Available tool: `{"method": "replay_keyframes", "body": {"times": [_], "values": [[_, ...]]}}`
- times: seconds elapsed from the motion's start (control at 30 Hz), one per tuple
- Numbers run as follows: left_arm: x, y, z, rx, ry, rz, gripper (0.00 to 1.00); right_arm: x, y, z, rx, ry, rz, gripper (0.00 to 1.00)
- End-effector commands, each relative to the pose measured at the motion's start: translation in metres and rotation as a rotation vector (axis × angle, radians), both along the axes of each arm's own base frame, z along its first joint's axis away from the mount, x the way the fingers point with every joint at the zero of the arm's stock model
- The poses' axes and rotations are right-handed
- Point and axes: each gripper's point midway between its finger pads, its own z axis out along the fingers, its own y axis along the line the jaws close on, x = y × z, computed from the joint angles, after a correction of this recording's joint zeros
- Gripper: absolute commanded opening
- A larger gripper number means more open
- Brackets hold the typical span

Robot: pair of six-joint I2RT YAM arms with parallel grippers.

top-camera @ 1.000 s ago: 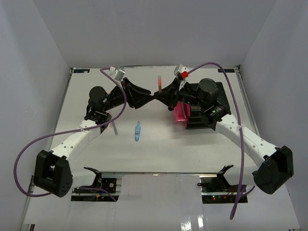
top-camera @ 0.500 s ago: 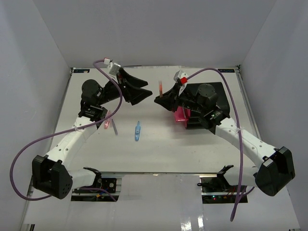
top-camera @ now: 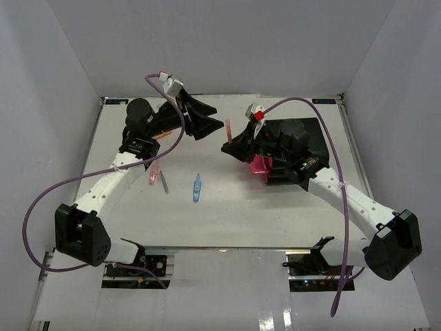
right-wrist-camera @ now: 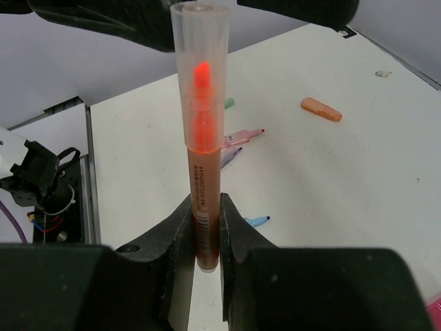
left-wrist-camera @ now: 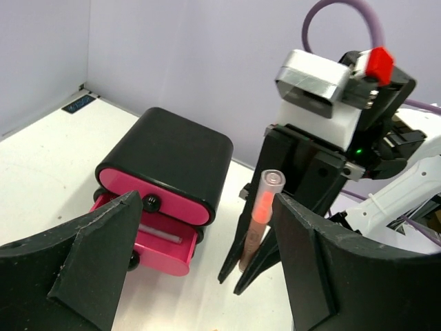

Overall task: Sort the stationery into containers
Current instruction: Close the pen cap on the pen.

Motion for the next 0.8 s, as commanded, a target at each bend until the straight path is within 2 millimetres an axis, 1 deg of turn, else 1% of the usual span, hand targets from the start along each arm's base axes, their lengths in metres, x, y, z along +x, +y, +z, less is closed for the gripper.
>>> {"method": "replay_keyframes", "body": {"times": [0.0, 0.1, 0.23, 0.43, 0.7, 0.77], "values": [[-0.006, -0.008, 0.021, -0.006, -0.051, -0.020, 0.86, -0.001, 0.004, 0.022, 0.018, -0.038, 0.024, 0.08], [-0.002, -0.016, 0.020, 0.007, -0.050, -0.015, 0.85, -0.002, 0.005, 0.022, 0.014, -0.034, 0.035, 0.08], [-0.004, -0.020, 0.021, 0.001, -0.047, -0.020, 0.80, -0.001, 0.006, 0.019, 0.008, -0.027, 0.038, 0.08], [-0.012, -0.017, 0.030, -0.011, -0.075, -0.016, 0.78, -0.001, 0.007, 0.017, 0.007, -0.021, 0.044, 0.08], [-0.013, -0.023, 0.023, -0.004, -0.038, -0.052, 0.59, -0.002, 0.008, 0.021, 0.015, -0.024, 0.055, 0.08], [-0.014, -0.027, 0.022, -0.003, -0.035, -0.061, 0.57, -0.002, 0.008, 0.021, 0.013, -0.021, 0.055, 0.08]]}}
